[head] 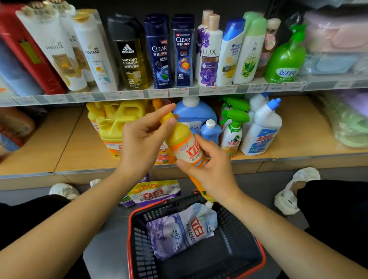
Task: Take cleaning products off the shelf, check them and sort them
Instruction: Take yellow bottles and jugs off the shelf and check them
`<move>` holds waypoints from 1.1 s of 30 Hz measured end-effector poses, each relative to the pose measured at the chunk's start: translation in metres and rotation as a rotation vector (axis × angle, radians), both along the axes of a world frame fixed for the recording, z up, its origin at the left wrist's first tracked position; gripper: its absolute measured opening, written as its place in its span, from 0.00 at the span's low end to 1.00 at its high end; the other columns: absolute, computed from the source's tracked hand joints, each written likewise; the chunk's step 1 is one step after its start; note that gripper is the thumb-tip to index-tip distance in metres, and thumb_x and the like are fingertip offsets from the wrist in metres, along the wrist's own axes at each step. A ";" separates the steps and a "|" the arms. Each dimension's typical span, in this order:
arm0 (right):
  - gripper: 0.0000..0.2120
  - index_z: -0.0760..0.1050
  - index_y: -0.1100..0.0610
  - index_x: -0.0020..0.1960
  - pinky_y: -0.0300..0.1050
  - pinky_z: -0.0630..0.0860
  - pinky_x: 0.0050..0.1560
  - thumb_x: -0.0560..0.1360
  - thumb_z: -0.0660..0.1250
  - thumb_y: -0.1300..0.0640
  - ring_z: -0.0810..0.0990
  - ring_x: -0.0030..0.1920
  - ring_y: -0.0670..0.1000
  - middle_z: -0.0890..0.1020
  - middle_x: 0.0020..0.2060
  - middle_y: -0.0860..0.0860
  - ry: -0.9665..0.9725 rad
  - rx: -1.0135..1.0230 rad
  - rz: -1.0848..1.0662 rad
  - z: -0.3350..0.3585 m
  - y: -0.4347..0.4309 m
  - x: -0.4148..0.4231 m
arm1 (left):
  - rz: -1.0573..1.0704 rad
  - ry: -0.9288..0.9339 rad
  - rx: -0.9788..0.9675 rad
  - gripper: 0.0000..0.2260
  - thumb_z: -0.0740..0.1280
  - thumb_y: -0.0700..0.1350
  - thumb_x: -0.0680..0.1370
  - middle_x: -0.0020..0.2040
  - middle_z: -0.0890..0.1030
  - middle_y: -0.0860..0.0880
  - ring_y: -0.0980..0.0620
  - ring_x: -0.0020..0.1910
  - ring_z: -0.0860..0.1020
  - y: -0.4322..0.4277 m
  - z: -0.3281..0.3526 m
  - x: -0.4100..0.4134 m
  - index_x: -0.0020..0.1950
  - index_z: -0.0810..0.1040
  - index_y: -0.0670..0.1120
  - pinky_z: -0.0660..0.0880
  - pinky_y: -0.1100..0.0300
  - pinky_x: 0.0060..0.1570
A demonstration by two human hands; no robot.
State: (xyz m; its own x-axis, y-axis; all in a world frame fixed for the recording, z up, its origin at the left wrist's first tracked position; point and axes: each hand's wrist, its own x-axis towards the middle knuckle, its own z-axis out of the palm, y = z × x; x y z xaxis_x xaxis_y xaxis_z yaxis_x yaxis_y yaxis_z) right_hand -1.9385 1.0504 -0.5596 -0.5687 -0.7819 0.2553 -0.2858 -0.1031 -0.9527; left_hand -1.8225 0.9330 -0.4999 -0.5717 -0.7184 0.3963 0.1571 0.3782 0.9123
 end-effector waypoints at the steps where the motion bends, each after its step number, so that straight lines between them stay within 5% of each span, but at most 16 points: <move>1: 0.27 0.74 0.43 0.63 0.39 0.78 0.55 0.68 0.80 0.56 0.82 0.53 0.44 0.82 0.54 0.52 0.001 -0.001 -0.007 0.000 0.000 0.000 | 0.021 -0.014 -0.008 0.17 0.69 0.42 0.80 0.56 0.85 0.53 0.57 0.57 0.83 0.001 -0.001 -0.002 0.69 0.77 0.44 0.81 0.62 0.53; 5: 0.24 0.76 0.42 0.60 0.34 0.77 0.51 0.69 0.79 0.59 0.83 0.53 0.41 0.85 0.53 0.45 -0.107 -0.022 0.084 0.003 0.002 -0.007 | 0.055 -0.058 -0.017 0.16 0.70 0.46 0.79 0.52 0.86 0.58 0.57 0.54 0.83 -0.001 0.001 -0.004 0.67 0.79 0.48 0.81 0.62 0.50; 8: 0.22 0.78 0.47 0.61 0.35 0.78 0.52 0.70 0.79 0.60 0.83 0.53 0.43 0.86 0.52 0.46 -0.126 -0.025 0.099 0.003 0.003 -0.010 | 0.103 -0.088 -0.105 0.14 0.73 0.46 0.77 0.52 0.84 0.48 0.53 0.49 0.82 -0.008 0.004 -0.002 0.62 0.83 0.45 0.81 0.54 0.50; 12: 0.25 0.77 0.46 0.62 0.34 0.78 0.52 0.69 0.79 0.61 0.83 0.54 0.42 0.85 0.53 0.44 -0.131 -0.015 0.089 0.001 0.005 -0.016 | 0.013 -0.141 -0.161 0.13 0.71 0.45 0.77 0.53 0.83 0.45 0.53 0.49 0.81 -0.013 0.012 0.001 0.62 0.82 0.45 0.80 0.58 0.48; 18: 0.31 0.76 0.53 0.67 0.51 0.79 0.59 0.67 0.81 0.60 0.82 0.57 0.50 0.82 0.57 0.56 0.019 0.035 0.040 -0.006 0.008 -0.033 | -0.163 -0.318 -0.324 0.17 0.74 0.42 0.74 0.53 0.83 0.45 0.56 0.47 0.81 -0.026 0.025 0.011 0.63 0.81 0.45 0.80 0.62 0.50; 24: 0.33 0.76 0.54 0.69 0.48 0.79 0.57 0.66 0.81 0.58 0.80 0.56 0.48 0.77 0.54 0.52 0.220 0.057 0.023 -0.008 0.010 -0.045 | -0.166 -0.397 -0.385 0.17 0.78 0.46 0.70 0.47 0.84 0.47 0.49 0.47 0.83 -0.031 0.026 0.016 0.57 0.84 0.44 0.81 0.49 0.50; 33: 0.34 0.76 0.56 0.68 0.53 0.79 0.52 0.65 0.82 0.60 0.77 0.57 0.53 0.74 0.54 0.52 0.472 0.018 -0.122 -0.009 0.010 -0.048 | -0.084 -0.367 -0.387 0.20 0.82 0.43 0.67 0.47 0.83 0.50 0.56 0.49 0.82 -0.027 0.022 0.016 0.51 0.74 0.41 0.81 0.58 0.49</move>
State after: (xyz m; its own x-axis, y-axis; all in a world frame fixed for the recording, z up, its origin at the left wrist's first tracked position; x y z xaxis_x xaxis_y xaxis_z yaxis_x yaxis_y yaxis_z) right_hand -1.9866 1.0600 -0.5681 -0.4817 -0.7234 0.4946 -0.6960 -0.0271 -0.7175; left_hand -1.8066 0.9061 -0.4775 -0.7718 -0.5049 0.3865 -0.1014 0.6978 0.7091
